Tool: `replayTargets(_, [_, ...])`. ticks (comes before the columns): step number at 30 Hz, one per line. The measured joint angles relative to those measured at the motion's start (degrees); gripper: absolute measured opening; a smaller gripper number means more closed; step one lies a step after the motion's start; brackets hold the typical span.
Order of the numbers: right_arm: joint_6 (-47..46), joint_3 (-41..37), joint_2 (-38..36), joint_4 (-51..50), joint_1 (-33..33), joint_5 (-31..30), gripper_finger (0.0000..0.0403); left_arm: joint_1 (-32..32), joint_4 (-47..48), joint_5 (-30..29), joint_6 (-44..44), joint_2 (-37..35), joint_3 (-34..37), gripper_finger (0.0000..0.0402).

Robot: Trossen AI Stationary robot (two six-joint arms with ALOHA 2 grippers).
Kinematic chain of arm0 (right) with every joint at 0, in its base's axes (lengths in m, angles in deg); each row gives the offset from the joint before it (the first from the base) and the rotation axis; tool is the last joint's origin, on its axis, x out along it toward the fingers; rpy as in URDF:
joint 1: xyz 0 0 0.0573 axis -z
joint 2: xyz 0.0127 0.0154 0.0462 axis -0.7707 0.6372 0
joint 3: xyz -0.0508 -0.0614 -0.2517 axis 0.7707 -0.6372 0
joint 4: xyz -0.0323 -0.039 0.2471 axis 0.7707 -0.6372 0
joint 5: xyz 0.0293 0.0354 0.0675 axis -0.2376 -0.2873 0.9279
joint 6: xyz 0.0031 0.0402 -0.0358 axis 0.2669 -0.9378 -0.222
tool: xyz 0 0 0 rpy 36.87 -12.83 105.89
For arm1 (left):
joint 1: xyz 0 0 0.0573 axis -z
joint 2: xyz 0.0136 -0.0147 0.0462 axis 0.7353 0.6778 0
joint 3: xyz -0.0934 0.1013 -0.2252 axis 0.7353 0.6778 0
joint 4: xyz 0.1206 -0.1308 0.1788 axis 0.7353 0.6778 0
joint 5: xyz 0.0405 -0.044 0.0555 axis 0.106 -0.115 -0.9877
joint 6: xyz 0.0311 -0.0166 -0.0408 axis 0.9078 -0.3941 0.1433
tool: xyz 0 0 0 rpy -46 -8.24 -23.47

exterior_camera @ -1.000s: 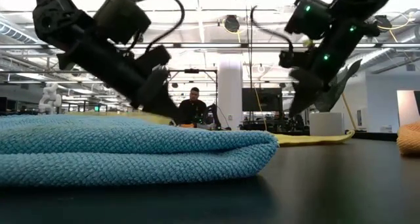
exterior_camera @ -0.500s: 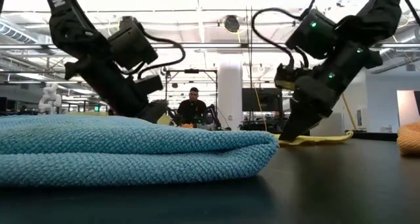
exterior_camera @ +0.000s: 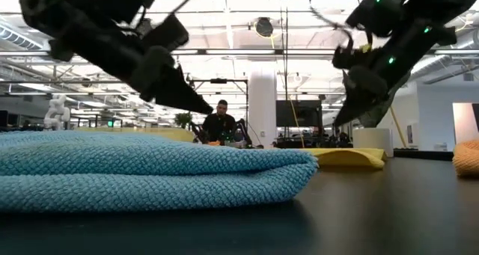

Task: Fold microfiber towels
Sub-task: Fold the yellow microfiber cloth

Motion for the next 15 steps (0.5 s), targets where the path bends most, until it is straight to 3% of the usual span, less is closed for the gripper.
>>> replayTargets(4, [0.1, 0.0, 1.7, 5.3, -5.4, 1.8, 0.0000, 2.4, -0.3, -1.5, 15.2, 1.3, 0.0, 0.0091])
replayTargets(8, [1.5, 0.0, 3.8, 11.0, -9.8, 2.9, 0.0000, -1.2, 4.1, -5.2, 11.9, 1.5, -2.0, 0.0107])
replayTargets(15, [4.4, 0.0, 5.0, 15.2, -12.8, 2.8, 0.0000, -12.2, 20.0, 11.7, 14.2, 3.7, -9.8, 0.0170])
